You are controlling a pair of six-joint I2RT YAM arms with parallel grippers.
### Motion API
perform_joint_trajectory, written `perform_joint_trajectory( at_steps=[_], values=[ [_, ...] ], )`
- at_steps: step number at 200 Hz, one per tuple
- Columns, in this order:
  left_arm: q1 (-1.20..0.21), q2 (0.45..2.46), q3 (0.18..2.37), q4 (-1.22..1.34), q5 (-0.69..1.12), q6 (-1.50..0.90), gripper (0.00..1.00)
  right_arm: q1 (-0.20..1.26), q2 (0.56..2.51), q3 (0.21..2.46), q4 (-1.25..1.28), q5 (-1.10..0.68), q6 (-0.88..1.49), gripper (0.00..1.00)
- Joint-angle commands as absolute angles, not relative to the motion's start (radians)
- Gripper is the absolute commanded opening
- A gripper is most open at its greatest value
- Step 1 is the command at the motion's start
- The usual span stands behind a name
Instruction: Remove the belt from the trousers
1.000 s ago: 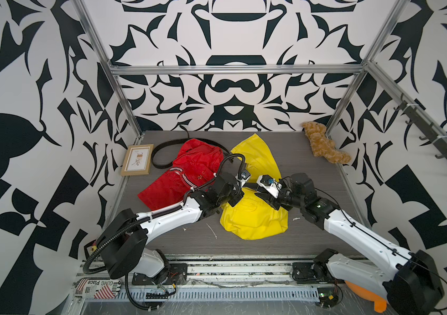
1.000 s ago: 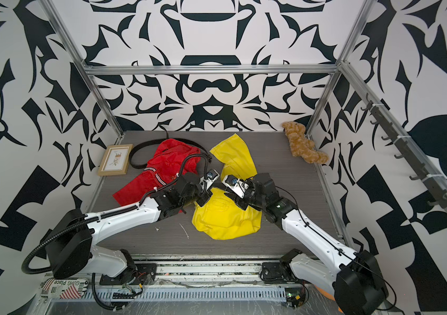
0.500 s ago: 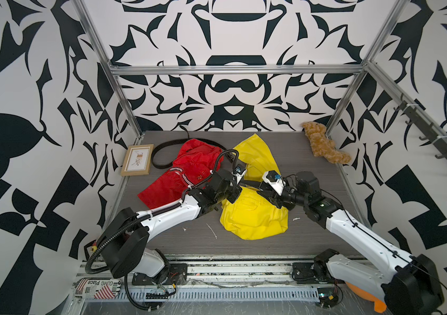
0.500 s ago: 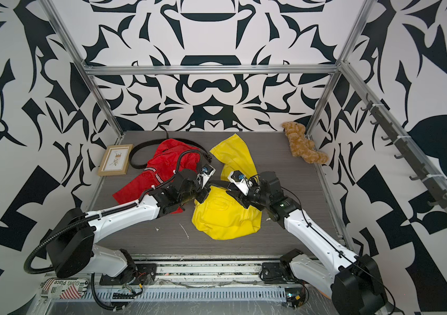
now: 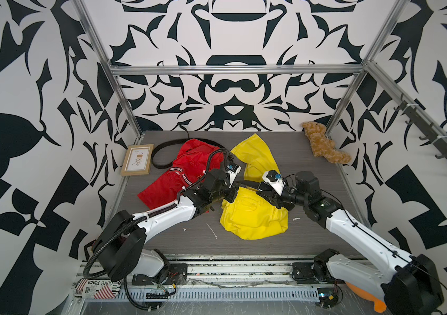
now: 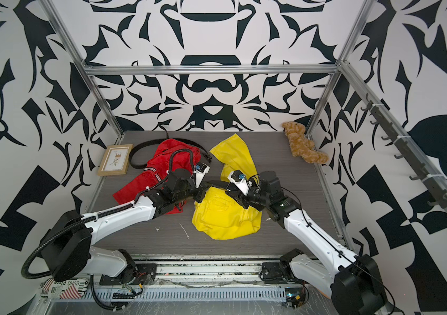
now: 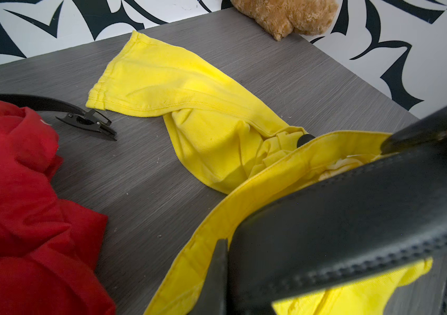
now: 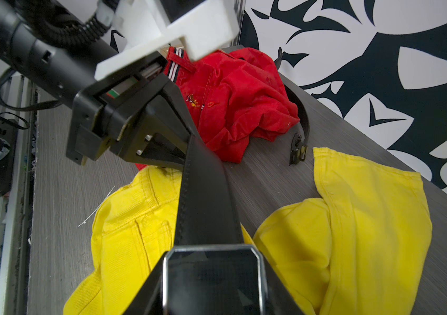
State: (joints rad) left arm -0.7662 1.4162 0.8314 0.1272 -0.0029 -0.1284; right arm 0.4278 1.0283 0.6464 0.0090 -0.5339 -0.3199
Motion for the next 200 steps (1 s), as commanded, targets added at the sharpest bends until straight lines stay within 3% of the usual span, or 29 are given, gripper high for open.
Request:
perform_joint_trajectory(
  at_steps=[1, 11, 17, 34, 92, 150, 174, 183, 198, 200],
  values=[
    [-0.632, 1.412, 0.787, -0.105, -0.345, -0.176, 0.15, 0.357, 0.974, 0.706, -0.062, -0.514, -0.288, 0.0],
    [-0.691, 1.396, 0.778, -0.042, -0.356, -0.106, 0.39, 0.358, 1.0, 0.722, -0.06, -0.561, -0.284, 0.0],
    [-0.733, 1.389, 0.774, -0.013, -0.369, -0.065, 0.49, 0.359, 1.015, 0.731, -0.062, -0.581, -0.284, 0.0],
    [-0.839, 1.378, 0.765, 0.081, -0.428, 0.057, 0.63, 0.359, 1.043, 0.752, -0.063, -0.63, -0.289, 0.0],
    [-0.957, 1.304, 0.712, 0.403, -0.374, 0.314, 0.73, 0.359, 1.133, 0.846, -0.14, -0.774, -0.327, 0.0],
    [-0.956, 1.442, 0.751, 0.591, -0.277, 0.427, 0.74, 0.359, 1.15, 0.85, -0.13, -0.835, -0.321, 0.0],
    [-0.954, 1.512, 0.785, 0.657, -0.239, 0.447, 0.65, 0.359, 1.155, 0.849, -0.143, -0.845, -0.324, 0.0],
    [-0.952, 1.533, 0.803, 0.675, -0.231, 0.454, 0.46, 0.358, 1.158, 0.851, -0.152, -0.839, -0.326, 0.0],
    [-0.946, 1.55, 0.833, 0.675, -0.215, 0.453, 0.02, 0.358, 1.166, 0.851, -0.171, -0.8, -0.334, 0.0],
    [-0.945, 1.552, 0.838, 0.673, -0.213, 0.453, 0.0, 0.357, 1.167, 0.851, -0.172, -0.792, -0.334, 0.0]
  ],
)
